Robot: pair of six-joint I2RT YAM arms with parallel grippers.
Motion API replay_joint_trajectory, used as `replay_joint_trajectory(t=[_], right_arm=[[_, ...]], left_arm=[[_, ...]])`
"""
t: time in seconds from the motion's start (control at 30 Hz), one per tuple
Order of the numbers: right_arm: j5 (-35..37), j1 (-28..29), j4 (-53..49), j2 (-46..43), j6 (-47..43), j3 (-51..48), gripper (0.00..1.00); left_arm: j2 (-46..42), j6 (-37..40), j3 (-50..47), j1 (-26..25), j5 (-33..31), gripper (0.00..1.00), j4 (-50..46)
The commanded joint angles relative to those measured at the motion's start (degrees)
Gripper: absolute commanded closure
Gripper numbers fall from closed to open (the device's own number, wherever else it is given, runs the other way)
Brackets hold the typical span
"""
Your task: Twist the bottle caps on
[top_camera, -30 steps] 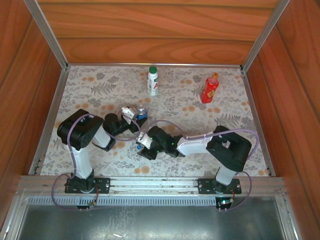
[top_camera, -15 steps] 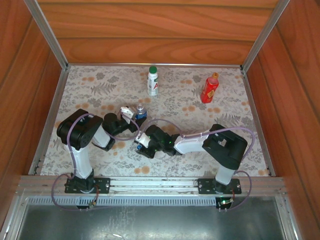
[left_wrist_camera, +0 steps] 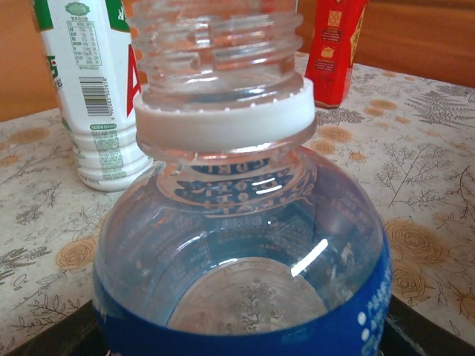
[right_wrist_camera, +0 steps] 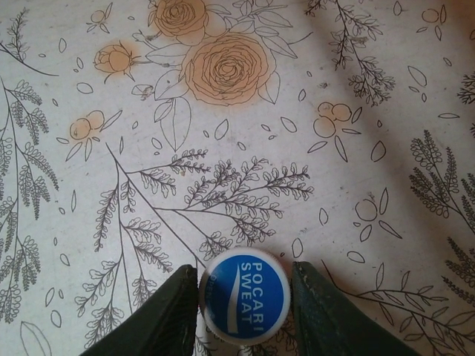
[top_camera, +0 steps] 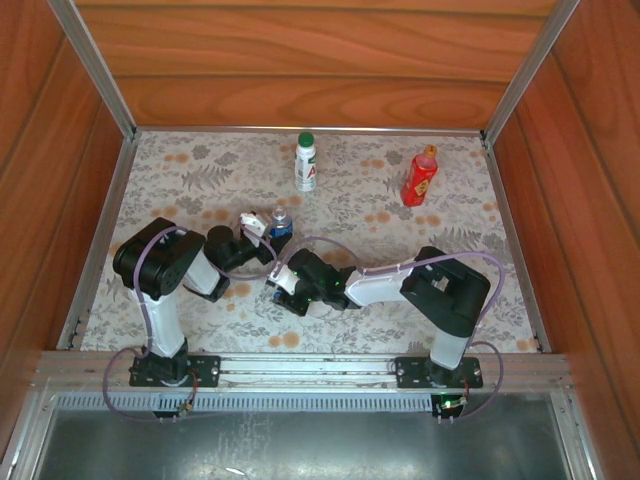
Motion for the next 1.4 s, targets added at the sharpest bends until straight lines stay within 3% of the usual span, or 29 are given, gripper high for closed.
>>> replay_joint_trajectory(t=[0.0,0.47,1.03,1.37], right_arm=[[0.35,-0.10,0.20,0.75,-0.29,1.35,0.62],[3.71,-0.39,0.48,-2.18,1.32,-0.50,0.66],[10.47,-6.93,-8.57,-20.37,8.22,-10.19,0.65],[14.13,-13.38,-19.65,-31.79,15.61,-11.83,0.65]], left_arm=[[0.89,-0.65,-0.73,0.22,1.05,0.39,-0.28],[0.71,0.49,-0.62,0.11,2.95,0.39,-0.29],[2.54,1.88,1.35,-2.95,4.68,0.39,-0.28],[6.07,1.79,6.02,-9.46,5.24,0.38,-0.28]])
